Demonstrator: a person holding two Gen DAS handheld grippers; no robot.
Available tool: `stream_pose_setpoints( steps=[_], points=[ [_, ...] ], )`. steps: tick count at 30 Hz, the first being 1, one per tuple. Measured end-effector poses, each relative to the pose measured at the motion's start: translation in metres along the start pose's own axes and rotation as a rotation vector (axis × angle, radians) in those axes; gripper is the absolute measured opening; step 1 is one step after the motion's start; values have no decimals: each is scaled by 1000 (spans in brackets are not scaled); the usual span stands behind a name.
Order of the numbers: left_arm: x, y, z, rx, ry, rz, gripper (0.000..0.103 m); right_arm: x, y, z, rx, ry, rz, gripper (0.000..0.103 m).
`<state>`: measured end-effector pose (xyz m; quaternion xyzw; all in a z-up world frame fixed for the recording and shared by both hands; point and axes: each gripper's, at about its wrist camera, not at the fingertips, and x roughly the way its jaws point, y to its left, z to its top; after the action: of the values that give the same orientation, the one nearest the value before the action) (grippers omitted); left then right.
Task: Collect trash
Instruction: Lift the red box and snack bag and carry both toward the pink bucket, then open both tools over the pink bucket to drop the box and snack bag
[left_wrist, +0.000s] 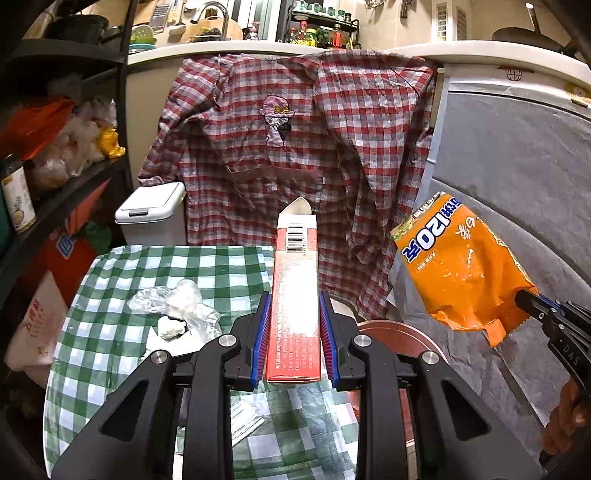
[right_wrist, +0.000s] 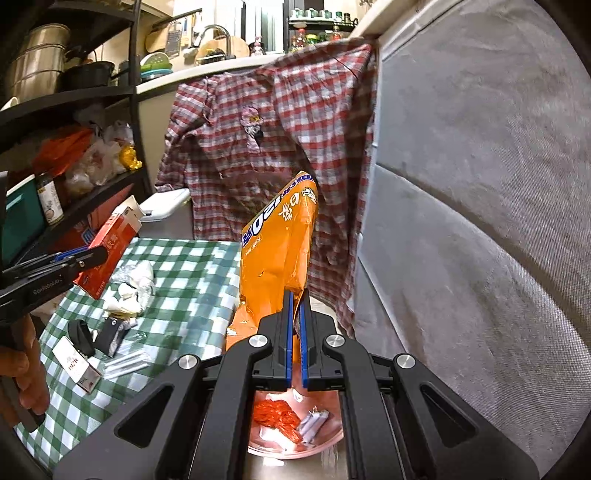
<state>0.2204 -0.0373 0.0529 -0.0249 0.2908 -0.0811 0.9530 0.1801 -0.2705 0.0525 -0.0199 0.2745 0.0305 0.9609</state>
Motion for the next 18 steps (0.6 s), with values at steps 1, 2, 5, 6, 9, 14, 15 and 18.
stream_pose_setpoints(
  steps=[1,2,5,6,9,14,15,18],
  points=[
    [1,-1,0,2,1,-1,25,1,-1,0,2,5,-2,3],
    [3,-3,0,5,3,-3,25,1,-2,0,4,9,-4,3],
    [6,-6,-1,10,8,-7,25,5,-5,-1,7,23,-12,3],
    [7,-8,-1,13,10,-11,25,6,-6,-2,4,31,-19,3],
    [11,-13,-2,23,21,-30,25,11,-9,-6,2,56,-31,3],
    [22,-25,-8,40,59,-99,25,18,-13,-10,9,105,-49,3],
    [26,-30,-10,50,68,-106,25,19,-15,-11,10,110,-50,3],
    [35,-41,-16,78,95,-122,25,21,-18,-12,17,122,-56,3]
  ],
)
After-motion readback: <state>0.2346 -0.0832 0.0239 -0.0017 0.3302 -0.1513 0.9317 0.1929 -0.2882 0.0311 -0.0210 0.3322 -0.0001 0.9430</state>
